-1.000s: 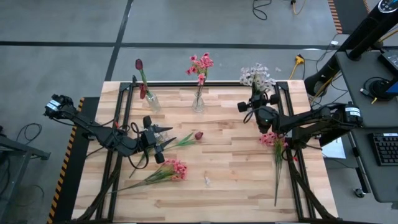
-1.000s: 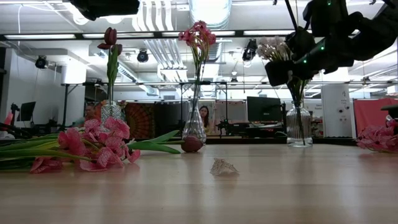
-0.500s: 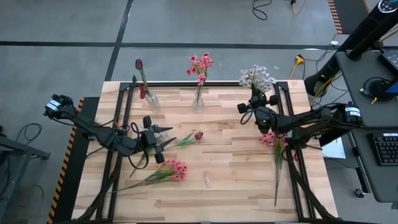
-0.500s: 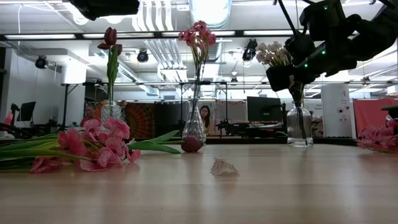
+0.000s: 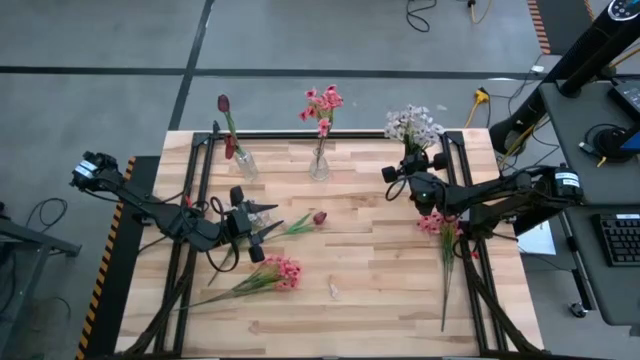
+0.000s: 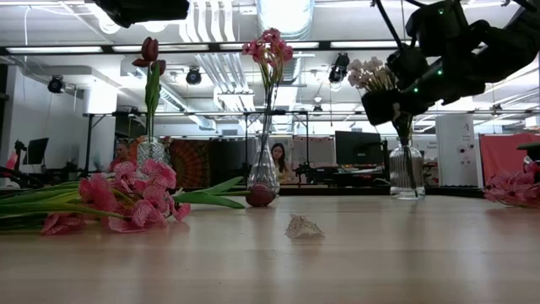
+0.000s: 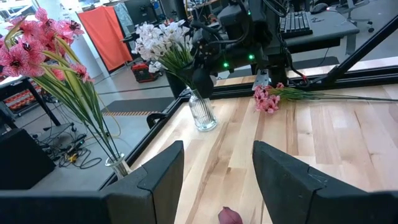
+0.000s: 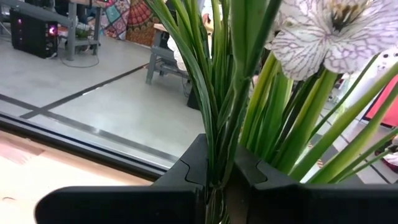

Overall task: Sort flowers into vase by color
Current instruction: Put the right white flowers into the right transparent vase

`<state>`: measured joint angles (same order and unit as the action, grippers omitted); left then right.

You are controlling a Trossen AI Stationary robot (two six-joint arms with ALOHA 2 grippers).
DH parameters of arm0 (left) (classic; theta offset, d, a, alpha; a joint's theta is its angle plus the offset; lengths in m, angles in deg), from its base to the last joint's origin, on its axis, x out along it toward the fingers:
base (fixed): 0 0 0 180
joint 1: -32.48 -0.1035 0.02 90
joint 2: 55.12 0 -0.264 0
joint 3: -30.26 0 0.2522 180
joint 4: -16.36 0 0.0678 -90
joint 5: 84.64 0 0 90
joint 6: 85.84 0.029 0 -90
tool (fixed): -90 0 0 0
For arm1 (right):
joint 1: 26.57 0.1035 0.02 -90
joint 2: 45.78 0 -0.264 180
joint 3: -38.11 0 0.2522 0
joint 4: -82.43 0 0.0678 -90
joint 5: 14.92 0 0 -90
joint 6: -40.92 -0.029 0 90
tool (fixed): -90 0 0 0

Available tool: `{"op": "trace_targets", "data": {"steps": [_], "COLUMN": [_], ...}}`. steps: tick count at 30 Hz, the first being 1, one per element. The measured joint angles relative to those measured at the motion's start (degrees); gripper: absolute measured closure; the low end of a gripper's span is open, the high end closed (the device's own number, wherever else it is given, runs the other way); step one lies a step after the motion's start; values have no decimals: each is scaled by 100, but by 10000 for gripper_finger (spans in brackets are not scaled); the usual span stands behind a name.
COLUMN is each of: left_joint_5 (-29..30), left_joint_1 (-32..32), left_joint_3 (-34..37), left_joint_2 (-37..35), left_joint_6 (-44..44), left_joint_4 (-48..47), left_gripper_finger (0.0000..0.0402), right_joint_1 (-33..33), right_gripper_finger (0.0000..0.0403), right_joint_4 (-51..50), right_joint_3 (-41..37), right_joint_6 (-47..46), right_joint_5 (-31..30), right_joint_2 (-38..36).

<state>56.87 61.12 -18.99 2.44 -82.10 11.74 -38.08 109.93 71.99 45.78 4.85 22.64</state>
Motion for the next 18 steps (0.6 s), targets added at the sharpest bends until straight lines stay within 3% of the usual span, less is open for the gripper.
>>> {"op": "trace_targets", "data": {"steps": [18], "left_joint_5": [0], "left_joint_1": [2], "left_joint_3": [0], "left_joint_2": [0], "left_joint_6": [-1], "left_joint_4": [0], "left_gripper_finger": [226], "right_joint_1": [0], "right_gripper_finger": [381], "right_joint_4": [-501], "right_joint_3": [0], "right_joint_6": [-349], "right_joint_5": [-35], "right_joint_2": [0]}}
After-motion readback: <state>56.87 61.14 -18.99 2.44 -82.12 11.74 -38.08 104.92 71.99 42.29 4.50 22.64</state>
